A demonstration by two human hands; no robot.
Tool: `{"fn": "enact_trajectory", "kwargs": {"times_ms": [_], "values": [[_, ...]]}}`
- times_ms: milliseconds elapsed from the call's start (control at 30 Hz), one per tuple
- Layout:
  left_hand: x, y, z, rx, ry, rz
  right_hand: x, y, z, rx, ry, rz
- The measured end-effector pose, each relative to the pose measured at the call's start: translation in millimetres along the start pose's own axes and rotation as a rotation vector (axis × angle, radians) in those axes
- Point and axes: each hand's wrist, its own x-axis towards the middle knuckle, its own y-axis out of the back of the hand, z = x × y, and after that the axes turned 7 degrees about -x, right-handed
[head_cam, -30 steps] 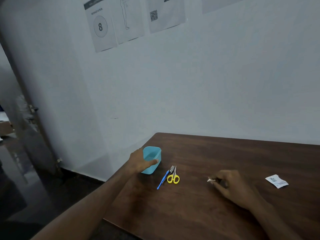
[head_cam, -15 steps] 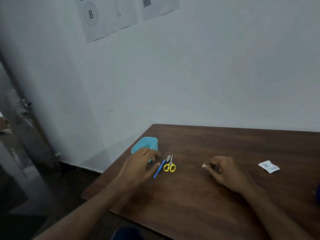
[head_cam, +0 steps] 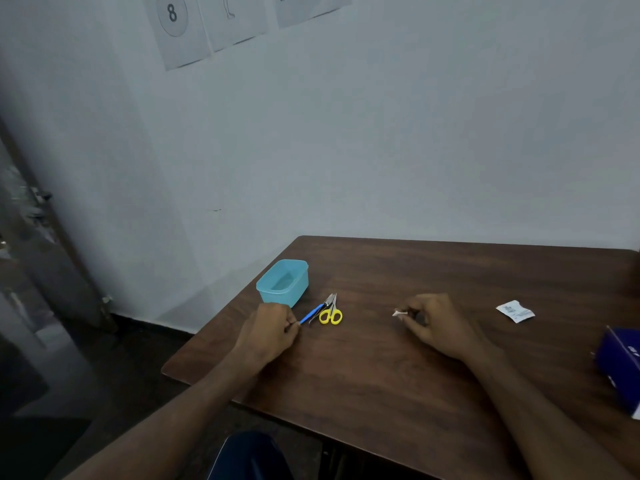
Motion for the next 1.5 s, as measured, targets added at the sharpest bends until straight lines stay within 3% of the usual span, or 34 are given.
{"fn": "enact_trajectory", "kwargs": {"times_ms": [200,367,500,667,867,1100,1200,1500], "values": [[-9,2,-3,-0.150,0.097,0.103,-1,-1,2,-0.001,0.007,0.023],[-21,14,16,-0.284,0.026,0.171,0,0,-4,0.028,-0.007,0.013],[-16,12,47,-0.480,-0.080,0.135,0,2,-13,0.455,-0.272,0.036],[3,-30,84,-0.844,0.031,0.031,8,2,2,0.723,-0.598,0.176],[20,-68,145,-1.170,0.049,-0.002,11,-5,26,0.946,-0.794,0.352],[80,-96,187,-1.024,-0.193,-0.015,21,-1,37,1.250,-0.866,0.356],[103,-106,194,-0.898,-0.275,0.003,25,1,41,1.251,-0.853,0.374],[120,-132,191,-0.994,-0.240,0.041,32,-6,46,1.144,-0.862,0.353]]}}
